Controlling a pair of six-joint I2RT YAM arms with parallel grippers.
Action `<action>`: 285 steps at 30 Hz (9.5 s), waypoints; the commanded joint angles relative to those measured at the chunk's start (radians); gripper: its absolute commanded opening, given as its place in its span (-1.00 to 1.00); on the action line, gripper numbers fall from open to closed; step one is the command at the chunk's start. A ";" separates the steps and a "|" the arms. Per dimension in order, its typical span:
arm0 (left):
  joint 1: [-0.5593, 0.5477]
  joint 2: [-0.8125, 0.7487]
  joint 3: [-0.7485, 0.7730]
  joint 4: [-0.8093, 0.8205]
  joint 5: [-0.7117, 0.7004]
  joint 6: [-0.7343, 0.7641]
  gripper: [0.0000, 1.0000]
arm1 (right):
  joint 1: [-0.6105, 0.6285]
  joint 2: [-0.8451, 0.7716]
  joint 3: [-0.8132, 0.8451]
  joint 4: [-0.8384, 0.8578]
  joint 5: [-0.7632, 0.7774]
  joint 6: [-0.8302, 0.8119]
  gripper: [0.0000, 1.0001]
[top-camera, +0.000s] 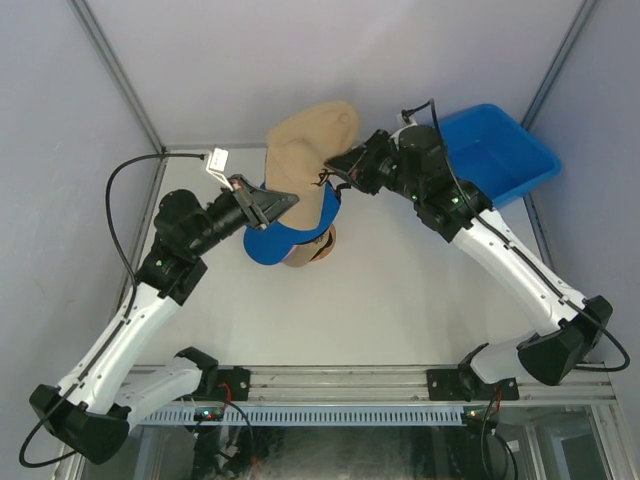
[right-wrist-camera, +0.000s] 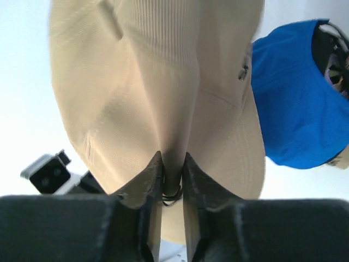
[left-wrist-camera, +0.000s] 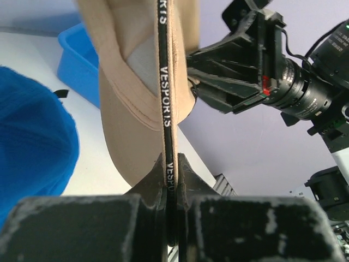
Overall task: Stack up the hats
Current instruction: Stack the hat on the hat.
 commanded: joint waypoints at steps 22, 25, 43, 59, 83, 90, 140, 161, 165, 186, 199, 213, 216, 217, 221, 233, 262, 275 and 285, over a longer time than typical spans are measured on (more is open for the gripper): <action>0.212 0.019 -0.009 0.344 0.553 -0.354 -1.00 | -0.109 -0.214 0.153 -0.114 -0.046 -1.019 0.47; 0.213 0.023 -0.009 0.344 0.574 -0.362 -1.00 | -0.038 -0.185 0.210 -0.175 -0.013 -1.086 0.47; 0.212 0.043 -0.007 0.344 0.660 -0.367 -1.00 | 0.201 -0.033 0.395 -0.318 0.364 -1.345 0.29; 0.248 0.059 -0.019 0.341 0.670 -0.361 -1.00 | 0.193 0.059 0.504 -0.432 0.366 -1.347 -1.00; 0.396 -0.153 -0.377 0.486 0.263 -0.548 -0.03 | 0.221 0.331 0.858 -0.540 0.346 -0.954 -1.00; 0.411 -0.201 -0.497 0.489 0.132 -0.598 -0.03 | 0.212 0.403 0.888 -0.512 0.345 -0.852 -1.00; 0.599 0.242 -0.459 0.509 0.033 -0.538 -0.51 | 0.169 0.617 0.811 -0.505 0.219 -0.861 -1.00; 0.599 0.326 -0.410 0.421 0.090 -0.411 -0.43 | 0.020 0.341 0.547 -0.293 0.042 -0.785 -0.03; 0.599 0.323 -0.406 0.411 0.092 -0.401 -0.41 | -0.064 0.287 0.426 -0.211 -0.007 -0.733 -0.02; 0.572 0.333 -0.371 0.412 0.090 -0.405 -0.41 | -0.133 0.387 0.361 -0.106 -0.306 -0.668 -0.01; 0.550 0.350 -0.347 0.412 0.088 -0.405 -0.41 | -0.073 0.585 0.678 -0.388 -0.306 -0.759 0.00; 0.534 0.375 -0.317 0.412 0.092 -0.404 -0.41 | -0.056 0.598 0.648 -0.442 -0.260 -0.777 -0.23; 0.533 0.371 -0.318 0.412 0.088 -0.406 -0.41 | -0.061 0.588 0.645 -0.435 -0.257 -0.773 -0.71; 0.534 0.369 -0.319 0.412 0.086 -0.408 -0.41 | -0.063 0.587 0.645 -0.434 -0.256 -0.773 -0.82; 0.533 0.354 -0.325 0.411 0.073 -0.417 -0.41 | -0.066 0.577 0.642 -0.427 -0.251 -0.767 -0.96; 0.558 0.221 -0.368 0.295 -0.048 -0.421 -0.28 | -0.075 0.504 0.581 -0.307 -0.286 -0.652 -1.00; 0.464 -0.018 -0.741 0.272 -0.062 -0.531 -0.03 | -0.091 0.448 0.364 -0.070 -0.281 -0.423 -1.00; 0.402 -0.076 -0.822 0.266 -0.146 -0.584 0.02 | -0.092 0.464 0.361 -0.067 -0.296 -0.416 -1.00; 0.377 -0.108 -0.862 0.372 -0.192 -0.645 0.10 | -0.094 0.473 0.361 -0.059 -0.304 -0.406 -1.00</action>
